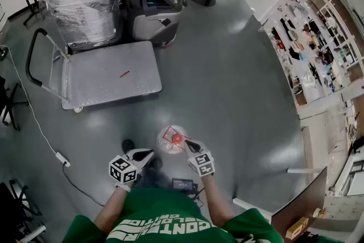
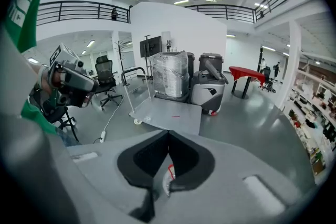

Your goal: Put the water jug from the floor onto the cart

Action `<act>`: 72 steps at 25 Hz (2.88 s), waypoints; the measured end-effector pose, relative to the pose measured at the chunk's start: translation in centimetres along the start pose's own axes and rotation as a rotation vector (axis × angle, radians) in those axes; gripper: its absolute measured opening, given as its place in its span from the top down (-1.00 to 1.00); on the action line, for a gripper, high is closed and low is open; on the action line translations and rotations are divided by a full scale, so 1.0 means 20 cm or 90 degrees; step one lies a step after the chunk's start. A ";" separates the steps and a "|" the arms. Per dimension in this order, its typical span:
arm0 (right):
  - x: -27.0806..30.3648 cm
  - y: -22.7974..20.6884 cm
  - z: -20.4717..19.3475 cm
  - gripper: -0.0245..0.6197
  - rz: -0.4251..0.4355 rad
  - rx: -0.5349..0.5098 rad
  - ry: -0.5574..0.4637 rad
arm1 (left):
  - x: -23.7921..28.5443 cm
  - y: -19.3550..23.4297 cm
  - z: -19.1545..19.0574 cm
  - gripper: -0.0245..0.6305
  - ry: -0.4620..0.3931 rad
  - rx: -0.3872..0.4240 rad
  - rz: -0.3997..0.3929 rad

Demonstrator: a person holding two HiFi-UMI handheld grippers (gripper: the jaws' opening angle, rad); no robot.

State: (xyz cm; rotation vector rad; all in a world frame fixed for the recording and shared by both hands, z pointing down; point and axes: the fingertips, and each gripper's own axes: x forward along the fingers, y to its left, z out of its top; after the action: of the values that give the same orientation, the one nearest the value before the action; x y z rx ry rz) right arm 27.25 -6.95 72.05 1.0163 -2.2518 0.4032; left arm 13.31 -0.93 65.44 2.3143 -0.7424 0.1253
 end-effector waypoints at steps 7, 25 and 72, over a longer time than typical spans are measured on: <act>0.11 -0.08 -0.08 0.95 -0.017 0.013 0.005 | 0.02 0.03 -0.01 0.89 0.006 0.010 -0.001; 0.45 -0.22 -0.54 0.68 -0.073 0.068 0.106 | 0.12 0.11 -0.17 0.89 0.064 -0.007 -0.034; 1.26 -0.30 -1.60 -0.01 -0.068 0.153 0.394 | 0.16 0.35 -0.56 0.89 0.123 -0.107 -0.010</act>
State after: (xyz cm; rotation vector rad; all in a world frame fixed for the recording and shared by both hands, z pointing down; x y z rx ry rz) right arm 32.42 -8.94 112.94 0.9574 -1.6149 0.8300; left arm 13.45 0.57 79.01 2.1133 -0.6122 0.2663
